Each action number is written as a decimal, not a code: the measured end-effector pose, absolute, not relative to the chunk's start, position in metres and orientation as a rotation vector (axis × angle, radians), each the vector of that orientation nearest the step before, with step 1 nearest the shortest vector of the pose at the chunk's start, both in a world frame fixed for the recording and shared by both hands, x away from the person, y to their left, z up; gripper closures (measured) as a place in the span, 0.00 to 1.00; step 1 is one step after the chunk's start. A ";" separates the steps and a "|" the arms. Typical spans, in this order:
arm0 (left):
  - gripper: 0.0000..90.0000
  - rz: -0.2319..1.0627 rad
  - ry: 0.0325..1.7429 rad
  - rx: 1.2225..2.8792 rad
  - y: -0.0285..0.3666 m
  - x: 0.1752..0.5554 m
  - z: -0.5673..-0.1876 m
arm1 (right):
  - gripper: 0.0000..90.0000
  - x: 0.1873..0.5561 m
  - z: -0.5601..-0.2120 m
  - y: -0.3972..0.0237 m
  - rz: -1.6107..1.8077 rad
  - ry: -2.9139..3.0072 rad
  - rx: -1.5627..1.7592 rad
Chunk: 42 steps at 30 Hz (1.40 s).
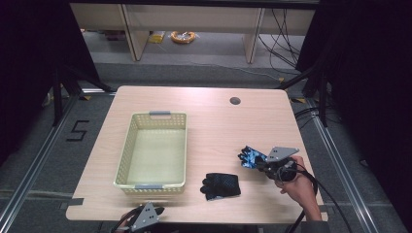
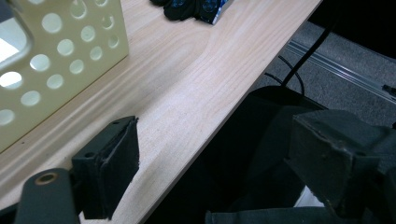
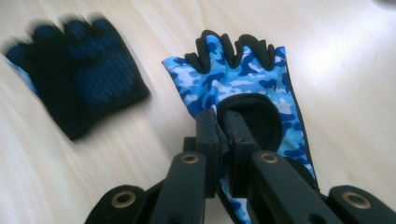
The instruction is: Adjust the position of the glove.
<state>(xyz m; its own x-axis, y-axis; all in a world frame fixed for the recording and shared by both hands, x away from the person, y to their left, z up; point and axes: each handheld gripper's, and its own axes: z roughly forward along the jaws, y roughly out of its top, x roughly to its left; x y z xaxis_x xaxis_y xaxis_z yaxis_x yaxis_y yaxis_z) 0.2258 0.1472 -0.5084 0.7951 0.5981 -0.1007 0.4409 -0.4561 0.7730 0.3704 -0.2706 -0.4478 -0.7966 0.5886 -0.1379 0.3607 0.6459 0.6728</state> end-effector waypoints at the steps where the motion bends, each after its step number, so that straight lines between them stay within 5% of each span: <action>1: 0.18 0.249 0.730 2.156 0.149 0.227 -0.507 | 0.97 0.369 -0.443 -0.267 0.952 2.513 0.735; 17: 0.18 0.249 0.734 2.135 0.150 0.227 -0.507 | 0.97 0.341 -0.434 -0.196 1.025 2.636 0.480; 42: 0.18 0.243 0.740 2.130 0.149 0.227 -0.507 | 0.96 0.337 -0.474 -0.178 0.961 2.818 0.352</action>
<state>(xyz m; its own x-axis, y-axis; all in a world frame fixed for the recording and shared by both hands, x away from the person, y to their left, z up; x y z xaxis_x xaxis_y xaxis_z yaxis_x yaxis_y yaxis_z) 0.2268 0.1490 -0.5066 0.8062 0.5854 -0.0854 0.4213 -0.4668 0.7775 0.3372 -0.1781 -0.4740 -0.9623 0.2654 -0.0593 0.1739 0.7683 0.6161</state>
